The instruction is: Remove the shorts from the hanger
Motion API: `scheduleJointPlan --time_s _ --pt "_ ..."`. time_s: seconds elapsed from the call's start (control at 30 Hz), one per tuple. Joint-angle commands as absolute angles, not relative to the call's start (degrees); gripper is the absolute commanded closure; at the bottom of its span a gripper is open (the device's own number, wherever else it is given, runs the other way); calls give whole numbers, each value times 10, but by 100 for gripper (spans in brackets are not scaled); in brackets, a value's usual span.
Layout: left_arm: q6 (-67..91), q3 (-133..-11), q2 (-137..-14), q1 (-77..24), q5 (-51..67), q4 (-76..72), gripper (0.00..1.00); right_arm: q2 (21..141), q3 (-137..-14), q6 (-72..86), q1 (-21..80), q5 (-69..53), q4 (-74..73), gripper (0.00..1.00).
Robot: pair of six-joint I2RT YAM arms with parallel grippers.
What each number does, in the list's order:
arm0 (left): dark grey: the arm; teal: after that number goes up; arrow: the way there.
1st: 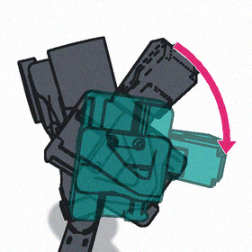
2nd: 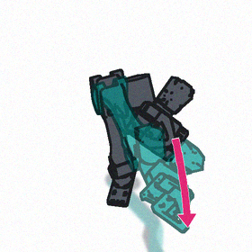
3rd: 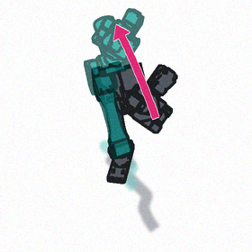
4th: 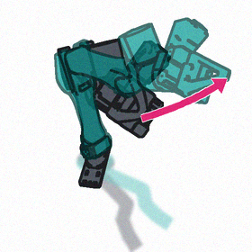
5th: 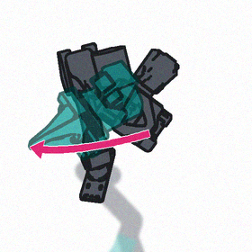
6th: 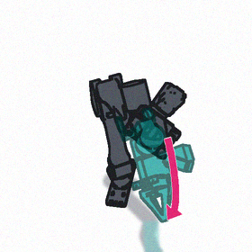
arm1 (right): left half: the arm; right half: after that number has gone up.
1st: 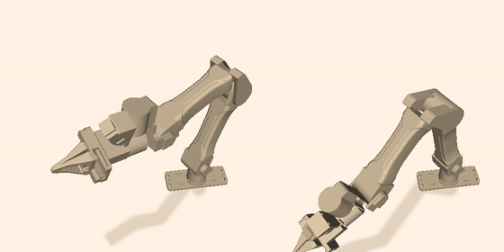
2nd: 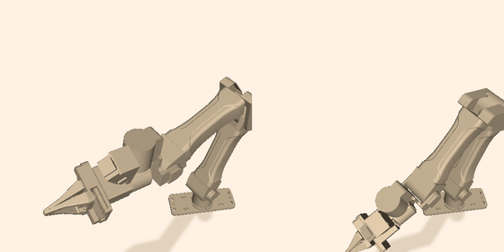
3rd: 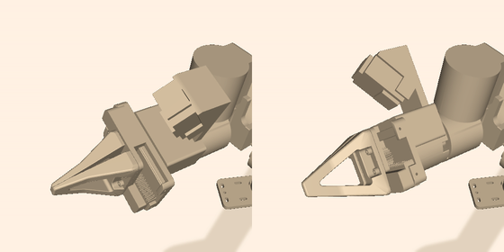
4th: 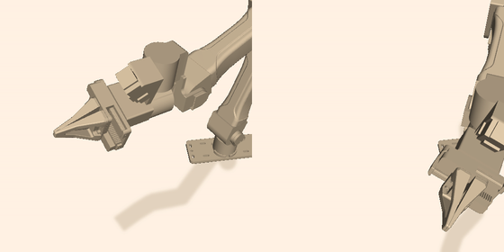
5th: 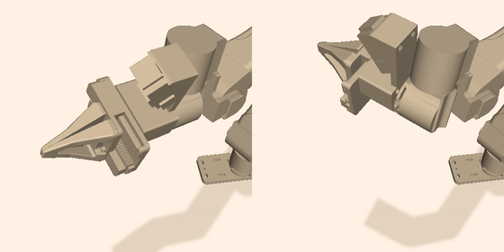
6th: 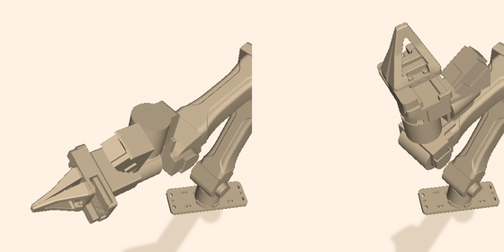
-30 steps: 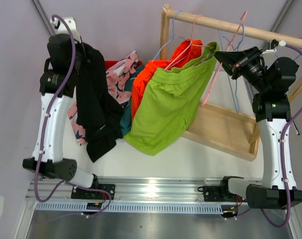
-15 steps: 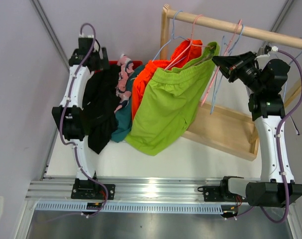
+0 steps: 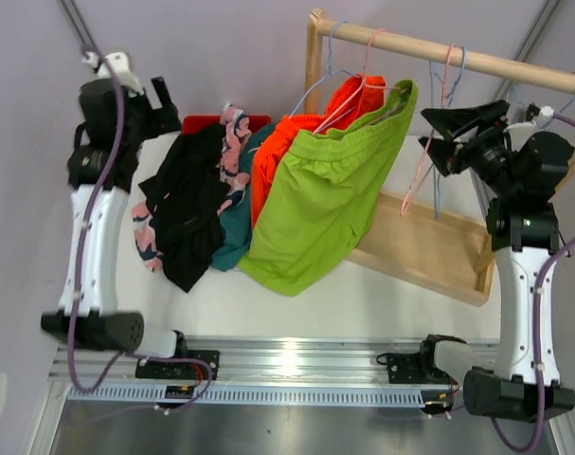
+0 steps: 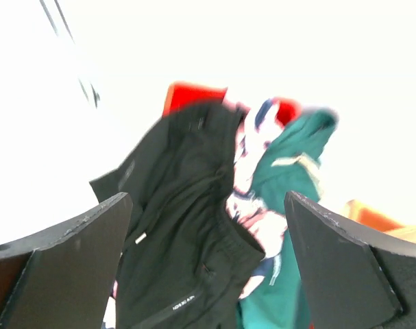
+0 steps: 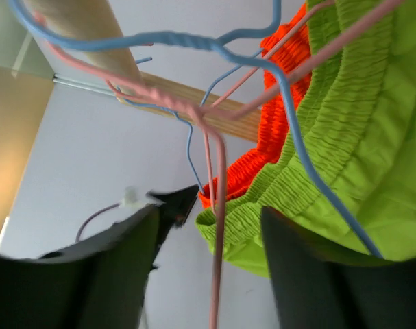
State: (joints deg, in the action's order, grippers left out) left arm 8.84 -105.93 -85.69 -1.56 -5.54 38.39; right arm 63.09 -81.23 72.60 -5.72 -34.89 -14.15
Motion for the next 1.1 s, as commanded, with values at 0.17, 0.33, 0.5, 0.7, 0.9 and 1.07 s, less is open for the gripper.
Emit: scheduleJointPlan --time_s 0.17,0.33,0.5,0.7,0.9,1.07 --pt "84 -978 -742 -51 -41 386 1 562 -879 600 -98 -258 -305 1" --pt "74 -910 -687 -77 -58 394 1 534 -931 521 -98 -165 -402 1" --pt "76 -836 -612 -84 -61 410 1 521 -945 520 -98 -183 -365 1" --pt "81 -765 -533 -87 -66 416 0 575 -968 624 -81 -311 -176 4" --pt "85 -716 -492 -89 -61 410 1 642 -1068 574 41 -222 -151 9" --pt "85 -700 -480 -89 -65 403 1 742 -1144 515 169 -147 -223 17"
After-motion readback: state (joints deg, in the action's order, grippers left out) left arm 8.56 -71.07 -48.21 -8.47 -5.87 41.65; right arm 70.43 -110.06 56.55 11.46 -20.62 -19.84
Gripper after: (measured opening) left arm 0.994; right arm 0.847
